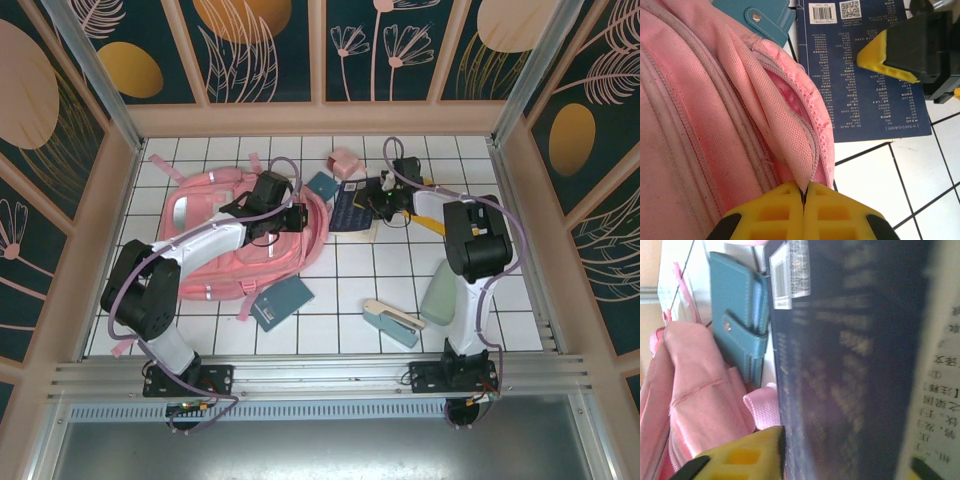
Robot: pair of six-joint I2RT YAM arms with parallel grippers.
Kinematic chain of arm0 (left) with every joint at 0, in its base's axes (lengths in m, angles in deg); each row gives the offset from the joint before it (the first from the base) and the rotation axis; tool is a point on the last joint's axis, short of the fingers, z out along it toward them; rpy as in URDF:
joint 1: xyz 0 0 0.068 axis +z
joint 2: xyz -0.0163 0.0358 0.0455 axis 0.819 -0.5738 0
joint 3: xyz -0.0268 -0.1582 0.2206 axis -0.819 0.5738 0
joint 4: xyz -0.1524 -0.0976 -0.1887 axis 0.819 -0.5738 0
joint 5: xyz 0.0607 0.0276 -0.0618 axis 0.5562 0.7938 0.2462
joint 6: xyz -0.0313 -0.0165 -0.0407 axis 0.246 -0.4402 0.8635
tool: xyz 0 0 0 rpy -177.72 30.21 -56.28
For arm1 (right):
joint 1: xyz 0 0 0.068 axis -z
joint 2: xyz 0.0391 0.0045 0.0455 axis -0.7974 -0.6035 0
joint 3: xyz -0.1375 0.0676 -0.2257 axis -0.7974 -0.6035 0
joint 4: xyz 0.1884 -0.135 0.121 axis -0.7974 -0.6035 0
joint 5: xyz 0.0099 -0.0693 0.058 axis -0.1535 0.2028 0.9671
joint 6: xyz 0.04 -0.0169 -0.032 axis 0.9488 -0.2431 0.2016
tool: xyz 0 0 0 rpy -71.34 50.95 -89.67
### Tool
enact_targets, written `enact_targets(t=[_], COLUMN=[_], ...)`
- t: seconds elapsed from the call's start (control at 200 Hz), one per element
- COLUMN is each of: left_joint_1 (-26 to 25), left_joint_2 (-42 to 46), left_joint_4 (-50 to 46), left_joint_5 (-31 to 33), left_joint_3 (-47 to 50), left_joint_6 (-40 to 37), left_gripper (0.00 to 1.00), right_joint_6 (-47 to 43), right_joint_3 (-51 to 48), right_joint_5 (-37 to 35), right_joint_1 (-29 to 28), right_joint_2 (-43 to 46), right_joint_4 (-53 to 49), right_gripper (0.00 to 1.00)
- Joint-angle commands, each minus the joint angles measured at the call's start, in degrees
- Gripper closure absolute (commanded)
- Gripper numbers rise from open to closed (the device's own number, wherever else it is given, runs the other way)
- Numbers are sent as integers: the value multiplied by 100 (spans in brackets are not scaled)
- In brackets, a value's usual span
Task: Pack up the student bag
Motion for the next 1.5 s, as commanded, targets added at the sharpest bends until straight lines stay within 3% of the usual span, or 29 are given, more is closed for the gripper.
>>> enact_targets(t=[0.0,0.045,0.085,0.195,0.295,0.415,0.676,1.071,1.196,1.496], left_joint_1=[-16,-16,-16,-16,-8,52,243,353,353,353], left_joint_2=[171,180,189,263,334,318,-92,-1089,-1252,-1314], left_joint_4=[-85,-100,-117,-130,-129,-45,866,3132,3716,4871], left_joint_5=[20,11,-5,-70,-94,-315,-1487,-2748,-2926,-3153], left_joint_3=[-101,-118,-135,-154,-231,-360,-383,58,217,612], left_joint_6=[-29,-24,-18,47,129,328,1304,3125,3534,4239], left_gripper=[92,90,85,54,38,28,23,25,36,74], right_joint_6=[231,223,199,126,81,64,225,704,814,1060], right_joint_3=[4,-76,-150,-392,-555,-626,-963,-1520,-1604,-1844], right_joint_5=[273,220,174,214,441,920,1614,2005,2029,2005], right_joint_1=[-49,-35,-9,87,179,215,176,-184,-247,-252], right_joint_2=[-38,53,200,640,987,1245,1747,2202,2219,2209], right_joint_4=[525,541,543,593,632,711,1106,1929,2091,2488], right_gripper=[91,100,100,100,100,100,100,100,100,100])
